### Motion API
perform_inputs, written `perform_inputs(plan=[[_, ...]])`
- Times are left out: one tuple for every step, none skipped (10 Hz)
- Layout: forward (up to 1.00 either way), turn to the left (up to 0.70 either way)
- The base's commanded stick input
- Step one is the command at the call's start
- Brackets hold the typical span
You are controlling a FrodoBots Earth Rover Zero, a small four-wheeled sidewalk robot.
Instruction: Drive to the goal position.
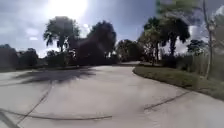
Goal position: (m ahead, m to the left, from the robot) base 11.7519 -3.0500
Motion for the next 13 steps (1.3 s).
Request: perform_inputs(plan=[[0.85, 0.00], [0.85, 0.00], [0.85, 0.00], [0.85, 0.00], [0.85, 0.00], [0.85, 0.00], [0.85, 0.00], [0.85, 0.00], [0.85, 0.00], [0.85, 0.00], [0.85, 0.00], [0.85, 0.00], [0.85, 0.00]])
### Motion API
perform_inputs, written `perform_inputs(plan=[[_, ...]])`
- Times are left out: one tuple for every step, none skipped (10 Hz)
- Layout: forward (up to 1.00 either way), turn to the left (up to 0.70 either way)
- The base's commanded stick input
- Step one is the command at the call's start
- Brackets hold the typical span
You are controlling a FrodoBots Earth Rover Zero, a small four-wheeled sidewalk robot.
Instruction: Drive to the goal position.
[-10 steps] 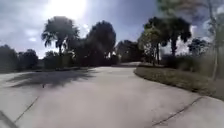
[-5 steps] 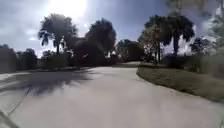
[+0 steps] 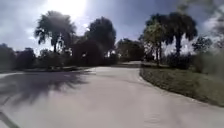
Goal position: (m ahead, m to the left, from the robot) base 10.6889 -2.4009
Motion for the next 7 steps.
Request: perform_inputs(plan=[[0.85, 0.00], [0.85, 0.00], [0.85, 0.00], [0.85, 0.00], [0.85, 0.00], [0.85, 0.00], [0.85, 0.00]])
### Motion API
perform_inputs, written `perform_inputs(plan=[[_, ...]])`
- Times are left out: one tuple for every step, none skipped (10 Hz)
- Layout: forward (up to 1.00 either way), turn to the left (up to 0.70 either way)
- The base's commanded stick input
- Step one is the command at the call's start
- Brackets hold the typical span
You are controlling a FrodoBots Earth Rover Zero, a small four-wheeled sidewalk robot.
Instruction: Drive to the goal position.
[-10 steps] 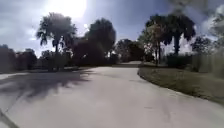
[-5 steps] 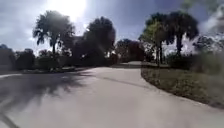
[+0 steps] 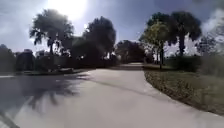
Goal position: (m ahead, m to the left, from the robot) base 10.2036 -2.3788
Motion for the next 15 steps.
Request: perform_inputs(plan=[[0.85, 0.00], [0.85, 0.00], [0.85, 0.00], [0.85, -0.04], [0.85, -0.15], [0.85, -0.30], [0.85, -0.34], [0.85, -0.34], [0.85, -0.34], [0.85, -0.34], [0.85, -0.34], [0.85, -0.20], [0.85, -0.01], [0.85, 0.00], [0.85, 0.00]])
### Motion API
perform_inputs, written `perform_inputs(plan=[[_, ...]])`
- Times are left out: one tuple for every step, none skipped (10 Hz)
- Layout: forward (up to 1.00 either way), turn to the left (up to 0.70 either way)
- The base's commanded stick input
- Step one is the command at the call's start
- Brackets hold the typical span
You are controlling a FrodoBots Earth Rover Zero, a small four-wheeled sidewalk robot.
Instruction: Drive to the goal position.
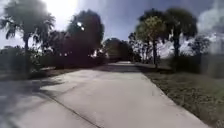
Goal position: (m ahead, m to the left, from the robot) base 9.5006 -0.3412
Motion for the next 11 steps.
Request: perform_inputs(plan=[[0.85, 0.00], [0.85, 0.00], [0.85, 0.00], [0.85, 0.00], [0.85, 0.00], [0.85, 0.00], [0.85, 0.00], [0.85, 0.00], [0.85, 0.00], [0.85, 0.00], [0.85, 0.00]])
